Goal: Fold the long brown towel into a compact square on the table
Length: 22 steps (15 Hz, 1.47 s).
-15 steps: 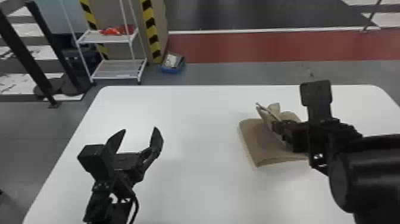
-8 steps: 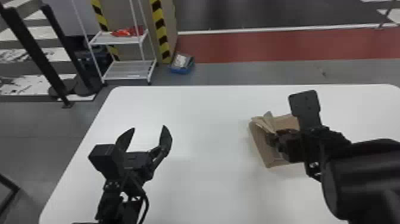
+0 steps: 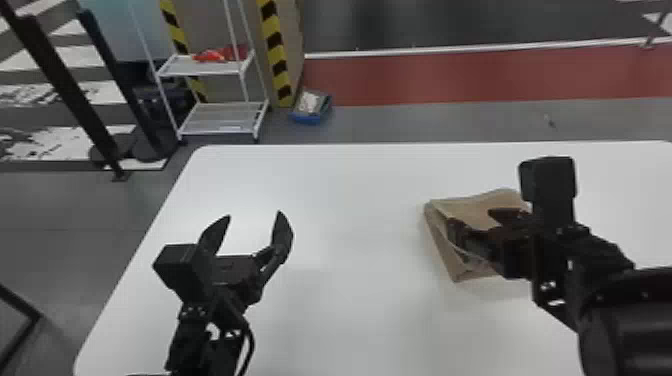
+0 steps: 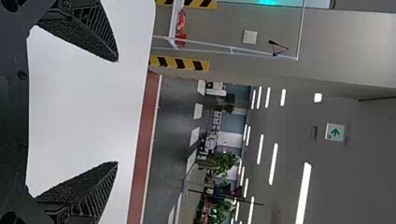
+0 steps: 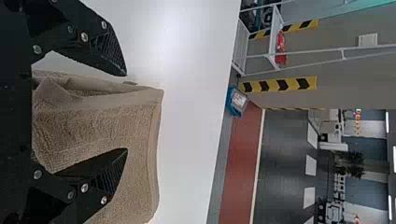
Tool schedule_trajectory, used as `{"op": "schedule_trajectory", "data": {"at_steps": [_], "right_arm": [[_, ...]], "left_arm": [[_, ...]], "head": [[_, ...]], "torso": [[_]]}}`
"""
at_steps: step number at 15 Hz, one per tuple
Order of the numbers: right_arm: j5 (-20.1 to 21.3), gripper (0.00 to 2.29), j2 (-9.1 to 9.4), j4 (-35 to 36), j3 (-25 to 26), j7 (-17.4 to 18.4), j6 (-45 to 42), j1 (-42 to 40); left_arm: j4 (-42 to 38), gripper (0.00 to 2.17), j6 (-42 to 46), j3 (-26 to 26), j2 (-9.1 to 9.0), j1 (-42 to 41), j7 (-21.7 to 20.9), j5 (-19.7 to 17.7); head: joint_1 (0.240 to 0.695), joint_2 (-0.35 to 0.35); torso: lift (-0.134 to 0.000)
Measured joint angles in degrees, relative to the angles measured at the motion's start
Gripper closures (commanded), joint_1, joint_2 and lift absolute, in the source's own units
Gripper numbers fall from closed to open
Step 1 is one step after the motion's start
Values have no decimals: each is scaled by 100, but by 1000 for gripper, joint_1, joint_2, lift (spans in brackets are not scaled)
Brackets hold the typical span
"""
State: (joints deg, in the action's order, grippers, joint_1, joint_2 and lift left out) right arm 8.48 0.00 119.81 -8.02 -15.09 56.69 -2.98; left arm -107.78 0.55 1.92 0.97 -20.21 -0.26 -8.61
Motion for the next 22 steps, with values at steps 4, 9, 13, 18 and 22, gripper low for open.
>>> {"op": "schedule_trajectory", "data": {"at_steps": [4,9,13,18,22], "right_arm": [[91,2051,0,-174,239,-3,-179,-172],[210,2051,0,-772,269,-30,-763,-312],[15,2051,0,-729,367,-131,-1499,-462],[-693,2051,0,-29,680,-322,-2065,-771],[-719,2051,0,129,918,-319,-1801,-1091]], "left_arm": [[13,90,2,1,0,2,-9,-1],[29,90,2,-3,-4,4,-9,0],[30,90,2,6,-10,0,-9,-5],[30,90,2,8,-10,-4,-9,-1],[30,90,2,1,-9,-9,-9,-1]], "head": [[695,103],[695,96],[695,105],[695,108],[695,83]], "torso": [[-123],[-123],[-123],[-123],[-123]]}}
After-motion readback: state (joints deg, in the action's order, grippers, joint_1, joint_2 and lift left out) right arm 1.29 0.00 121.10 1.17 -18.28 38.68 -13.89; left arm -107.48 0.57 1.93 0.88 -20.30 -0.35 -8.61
